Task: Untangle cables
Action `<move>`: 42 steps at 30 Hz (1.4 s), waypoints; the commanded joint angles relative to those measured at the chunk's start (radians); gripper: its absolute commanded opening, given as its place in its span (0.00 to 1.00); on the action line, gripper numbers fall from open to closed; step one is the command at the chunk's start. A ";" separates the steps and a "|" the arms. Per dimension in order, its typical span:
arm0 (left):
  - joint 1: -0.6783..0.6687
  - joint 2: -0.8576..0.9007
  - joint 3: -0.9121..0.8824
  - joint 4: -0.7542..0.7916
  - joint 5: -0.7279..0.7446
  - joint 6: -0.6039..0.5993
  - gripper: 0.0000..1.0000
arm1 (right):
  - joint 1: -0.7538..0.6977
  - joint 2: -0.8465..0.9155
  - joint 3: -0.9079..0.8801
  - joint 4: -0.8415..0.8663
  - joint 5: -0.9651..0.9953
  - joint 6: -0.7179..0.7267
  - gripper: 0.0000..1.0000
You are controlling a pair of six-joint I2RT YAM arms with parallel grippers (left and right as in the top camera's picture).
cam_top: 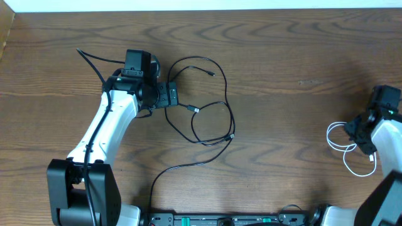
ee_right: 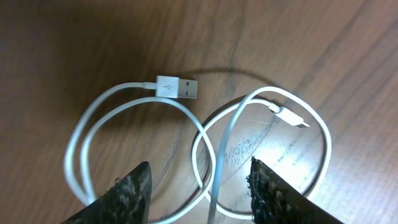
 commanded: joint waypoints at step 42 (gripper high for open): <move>0.003 0.004 0.007 -0.003 0.011 0.000 0.98 | -0.039 0.436 0.038 0.422 -0.473 -0.291 0.34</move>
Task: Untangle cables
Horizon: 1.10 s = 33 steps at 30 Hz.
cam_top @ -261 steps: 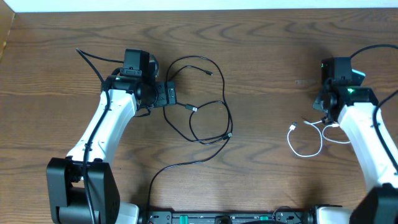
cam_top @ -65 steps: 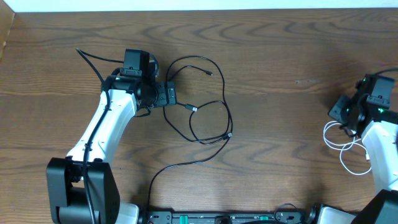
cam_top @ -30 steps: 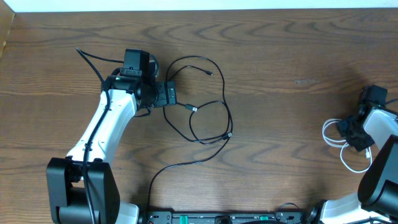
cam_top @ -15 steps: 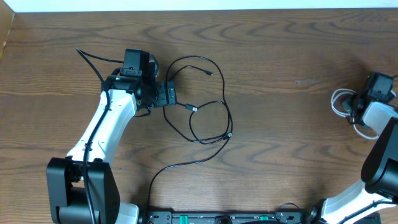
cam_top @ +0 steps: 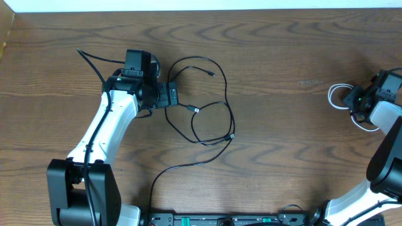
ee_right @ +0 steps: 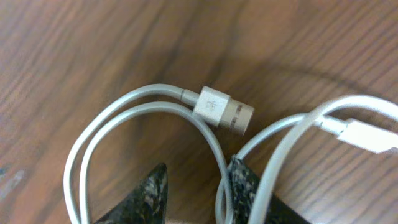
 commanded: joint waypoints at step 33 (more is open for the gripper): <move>0.003 0.004 0.007 -0.004 0.011 0.000 0.98 | 0.088 -0.297 -0.065 -0.317 0.228 -0.021 0.78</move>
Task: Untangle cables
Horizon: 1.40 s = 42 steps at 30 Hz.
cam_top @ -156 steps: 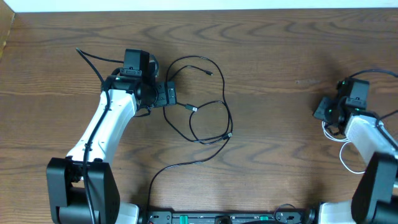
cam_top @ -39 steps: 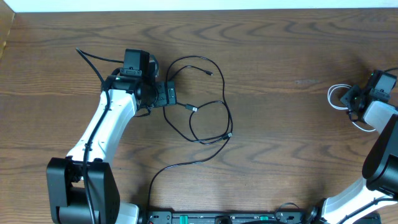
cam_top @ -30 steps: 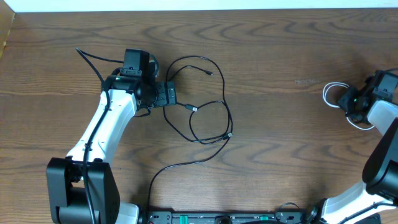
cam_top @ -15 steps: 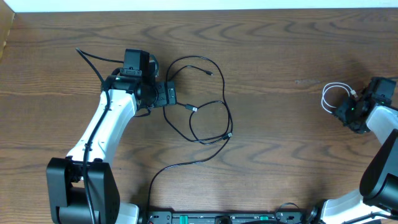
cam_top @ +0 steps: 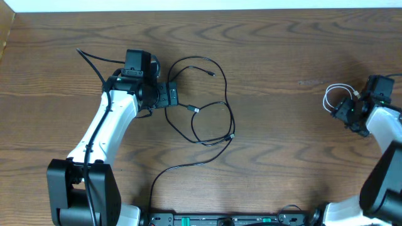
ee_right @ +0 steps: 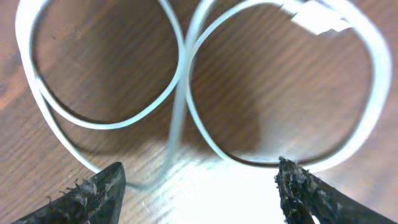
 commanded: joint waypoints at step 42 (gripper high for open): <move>0.003 0.004 0.007 -0.003 0.011 0.000 0.98 | 0.173 0.186 -0.006 0.190 0.032 -0.136 0.06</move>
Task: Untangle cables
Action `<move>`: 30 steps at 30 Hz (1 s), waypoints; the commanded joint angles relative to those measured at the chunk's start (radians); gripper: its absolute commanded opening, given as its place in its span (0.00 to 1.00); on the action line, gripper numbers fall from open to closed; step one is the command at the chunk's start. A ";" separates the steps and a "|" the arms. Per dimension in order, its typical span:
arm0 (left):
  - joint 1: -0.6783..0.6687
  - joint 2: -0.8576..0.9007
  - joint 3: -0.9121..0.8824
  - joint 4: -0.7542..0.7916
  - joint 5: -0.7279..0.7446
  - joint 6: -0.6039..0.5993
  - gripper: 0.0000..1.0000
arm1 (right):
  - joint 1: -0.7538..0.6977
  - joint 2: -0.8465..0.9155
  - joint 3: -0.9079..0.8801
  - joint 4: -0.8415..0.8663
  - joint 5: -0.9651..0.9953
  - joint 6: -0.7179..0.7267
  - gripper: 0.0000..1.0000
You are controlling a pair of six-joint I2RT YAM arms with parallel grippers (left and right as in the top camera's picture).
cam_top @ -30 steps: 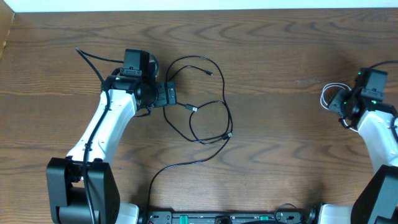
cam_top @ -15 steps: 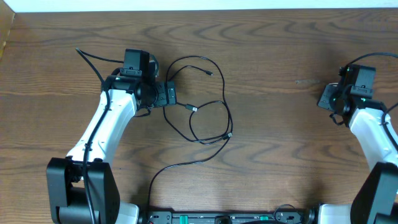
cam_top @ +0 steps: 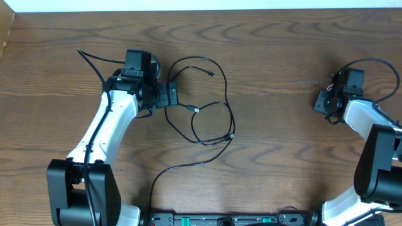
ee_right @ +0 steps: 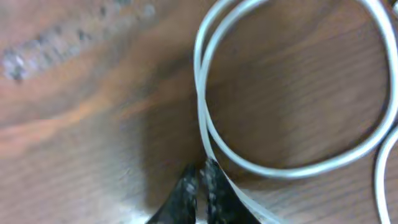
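The black cable (cam_top: 213,119) lies in loose loops at centre left, with one connector (cam_top: 196,110) just right of my left gripper (cam_top: 171,96). Strands of it run into that gripper, which looks shut on it. The white cable (ee_right: 208,93) fills the right wrist view as two parallel strands curving into a loop. My right gripper (ee_right: 199,177) is shut, with the strands meeting its tips and running along the right finger (ee_right: 214,186). From overhead, my right gripper (cam_top: 328,102) covers the white cable.
A thin black lead (cam_top: 374,63) of the right arm arcs over the table at the far right. A second black lead (cam_top: 182,168) runs from the loops toward the front edge. The wooden table (cam_top: 276,144) lies bare between the arms.
My right gripper has shifted left and turned, and gone from wide open to shut at the white cable's strands. The white loop no longer shows from overhead. My left arm has not moved.
The right gripper stood open over the white cable at the lower right. Then the cable lay farther back, with the jaws nearly shut around a strand. After that the jaws were wide open over its loops, and now they are shut. The left arm and black cable stayed still.
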 commanded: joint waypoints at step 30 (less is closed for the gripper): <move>0.003 0.004 0.007 -0.004 0.011 0.000 0.98 | -0.058 0.053 -0.013 0.018 -0.225 0.033 0.25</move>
